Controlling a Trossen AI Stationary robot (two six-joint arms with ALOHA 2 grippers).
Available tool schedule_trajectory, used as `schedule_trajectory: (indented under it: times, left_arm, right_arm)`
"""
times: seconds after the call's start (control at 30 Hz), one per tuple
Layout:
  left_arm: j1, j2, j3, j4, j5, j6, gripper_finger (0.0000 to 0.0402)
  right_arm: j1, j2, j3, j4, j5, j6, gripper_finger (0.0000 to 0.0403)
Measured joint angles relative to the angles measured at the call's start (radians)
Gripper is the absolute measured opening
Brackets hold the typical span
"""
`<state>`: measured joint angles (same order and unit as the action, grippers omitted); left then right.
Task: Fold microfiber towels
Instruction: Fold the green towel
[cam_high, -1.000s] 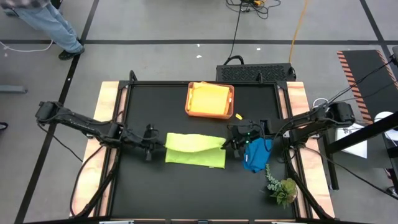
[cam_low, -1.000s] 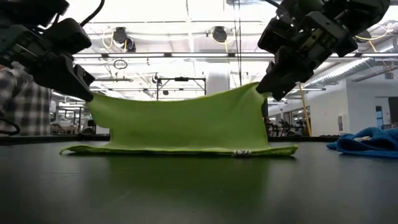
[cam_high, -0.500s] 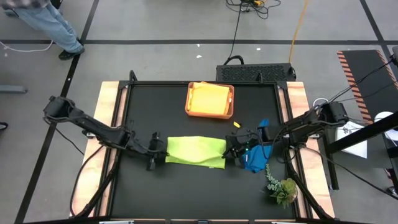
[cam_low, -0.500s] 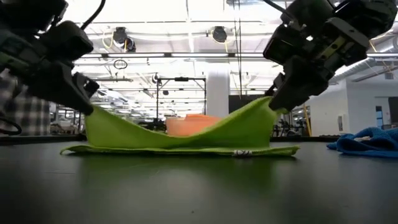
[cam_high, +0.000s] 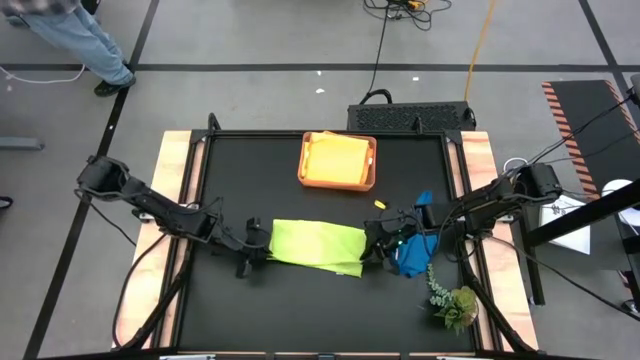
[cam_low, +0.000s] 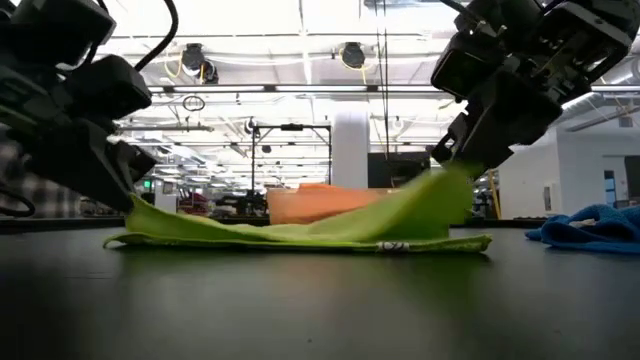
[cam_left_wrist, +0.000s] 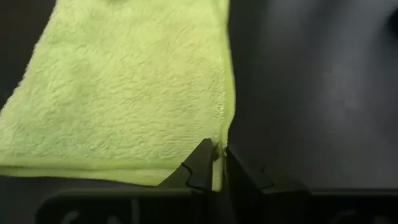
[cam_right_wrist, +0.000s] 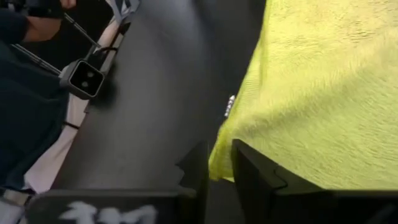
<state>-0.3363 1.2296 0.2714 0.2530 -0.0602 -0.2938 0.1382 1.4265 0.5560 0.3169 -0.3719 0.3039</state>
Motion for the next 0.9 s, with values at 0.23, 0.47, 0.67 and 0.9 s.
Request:
schedule_trajectory:
  times: [0.23,0.47,0.67,0.9]
  left_arm:
    - [0.0,-0.098,0.0,-0.053,0.013,-0.027,0.0057]
    - [0.0,-0.23,0.0,-0.138,-0.092,0.005,0.0056]
    - [0.037,-0.206,0.0,-0.142,-0.244,0.003,0.0056]
    - [0.127,-0.06,0.0,-0.01,-0.246,0.013,0.0056]
  right_arm:
    - [0.028,0.0,0.0,0.0,-0.024,0.025,0.0117]
    - [0.025,0.0,0.0,0.0,0.113,0.005,0.0132]
    - [-0.023,0.0,0.0,0.009,0.273,-0.032,0.0132]
    - [-0.071,0.022,0.0,0.018,0.324,-0.062,0.0132]
